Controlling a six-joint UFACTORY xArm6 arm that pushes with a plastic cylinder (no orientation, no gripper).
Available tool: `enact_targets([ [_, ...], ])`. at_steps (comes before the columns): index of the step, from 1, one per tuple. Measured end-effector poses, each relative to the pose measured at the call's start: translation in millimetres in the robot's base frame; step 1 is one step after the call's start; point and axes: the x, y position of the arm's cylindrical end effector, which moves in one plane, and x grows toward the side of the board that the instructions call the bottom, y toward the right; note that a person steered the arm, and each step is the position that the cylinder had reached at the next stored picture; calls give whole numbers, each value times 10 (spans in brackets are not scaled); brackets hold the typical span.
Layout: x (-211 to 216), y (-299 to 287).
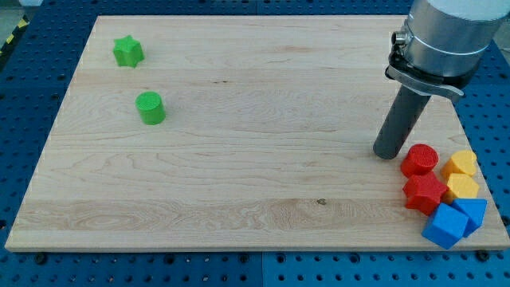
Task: Put the red circle on the left side of heart
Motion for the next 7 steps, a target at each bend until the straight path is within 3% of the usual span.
enact_targets([
  [7,0,-134],
])
